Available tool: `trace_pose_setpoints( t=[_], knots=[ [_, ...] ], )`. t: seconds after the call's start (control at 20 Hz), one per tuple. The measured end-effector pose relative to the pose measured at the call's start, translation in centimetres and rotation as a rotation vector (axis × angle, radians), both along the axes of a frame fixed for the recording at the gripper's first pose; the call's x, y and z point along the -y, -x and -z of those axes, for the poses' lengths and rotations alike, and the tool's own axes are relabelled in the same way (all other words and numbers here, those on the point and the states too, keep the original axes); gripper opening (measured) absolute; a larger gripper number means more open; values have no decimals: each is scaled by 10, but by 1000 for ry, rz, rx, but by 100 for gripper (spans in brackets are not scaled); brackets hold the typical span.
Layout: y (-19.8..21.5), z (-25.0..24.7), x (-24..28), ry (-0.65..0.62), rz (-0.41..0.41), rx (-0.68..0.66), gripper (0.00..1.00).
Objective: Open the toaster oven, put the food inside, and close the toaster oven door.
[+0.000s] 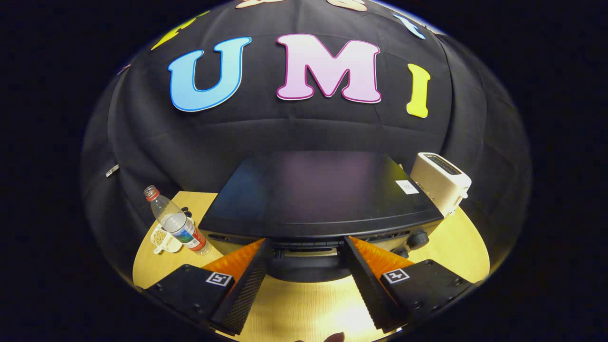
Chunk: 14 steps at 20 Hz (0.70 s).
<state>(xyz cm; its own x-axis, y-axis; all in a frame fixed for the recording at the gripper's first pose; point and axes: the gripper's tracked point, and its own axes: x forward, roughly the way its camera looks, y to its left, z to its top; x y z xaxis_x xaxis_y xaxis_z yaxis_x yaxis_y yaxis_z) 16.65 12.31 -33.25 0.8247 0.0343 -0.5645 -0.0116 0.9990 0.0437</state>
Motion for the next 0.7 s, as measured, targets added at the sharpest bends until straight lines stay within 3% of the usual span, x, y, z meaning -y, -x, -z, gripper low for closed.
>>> trace_pose_setpoints(
  t=[0.35, 0.7],
  knots=[
    [53, 17, 3, 14, 2, 4, 98],
    [103, 58, 5, 25, 5, -101, 99]
  ],
)
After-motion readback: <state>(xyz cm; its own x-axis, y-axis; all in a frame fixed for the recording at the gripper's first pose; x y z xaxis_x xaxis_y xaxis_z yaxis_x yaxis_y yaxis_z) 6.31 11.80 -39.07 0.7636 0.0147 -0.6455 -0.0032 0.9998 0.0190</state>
